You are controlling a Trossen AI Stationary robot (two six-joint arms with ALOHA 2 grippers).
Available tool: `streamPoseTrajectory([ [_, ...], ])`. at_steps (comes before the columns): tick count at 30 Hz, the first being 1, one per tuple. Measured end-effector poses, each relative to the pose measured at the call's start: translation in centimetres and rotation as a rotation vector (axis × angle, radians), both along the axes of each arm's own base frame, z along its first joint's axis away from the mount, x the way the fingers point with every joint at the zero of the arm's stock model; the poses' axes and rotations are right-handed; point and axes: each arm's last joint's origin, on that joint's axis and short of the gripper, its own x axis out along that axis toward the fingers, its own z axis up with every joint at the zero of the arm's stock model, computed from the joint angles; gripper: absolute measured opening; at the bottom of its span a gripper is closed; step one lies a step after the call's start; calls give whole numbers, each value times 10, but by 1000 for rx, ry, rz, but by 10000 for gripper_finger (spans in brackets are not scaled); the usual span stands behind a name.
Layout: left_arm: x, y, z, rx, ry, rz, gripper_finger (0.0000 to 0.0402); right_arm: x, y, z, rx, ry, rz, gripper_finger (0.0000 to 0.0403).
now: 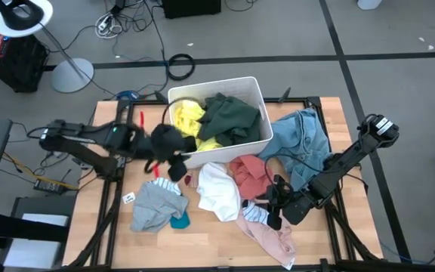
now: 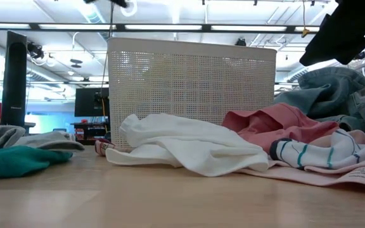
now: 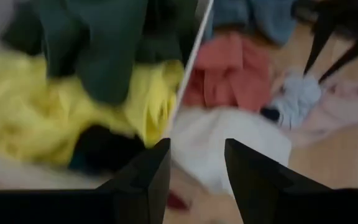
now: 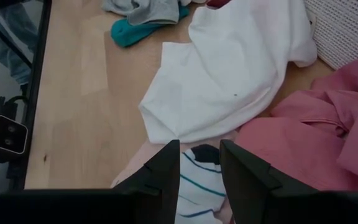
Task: Sort clothes
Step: Put the gray underwear into the white bin
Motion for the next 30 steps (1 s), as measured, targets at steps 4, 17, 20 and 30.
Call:
streamPoseTrajectory([
  [4,-18,-26,-11,-76,95,51,157,0,0,0,0,0,0,114],
  [17,-60,-93,-131,-291,256,238,156,1,1,1,10,-9,-2,114],
  [20,-71,-101,-152,-354,279,262,156,1,1,1,10,-10,-1,114],
  [30,-93,-112,-203,-482,313,358,156,1,1,1,14,-14,-2,114],
])
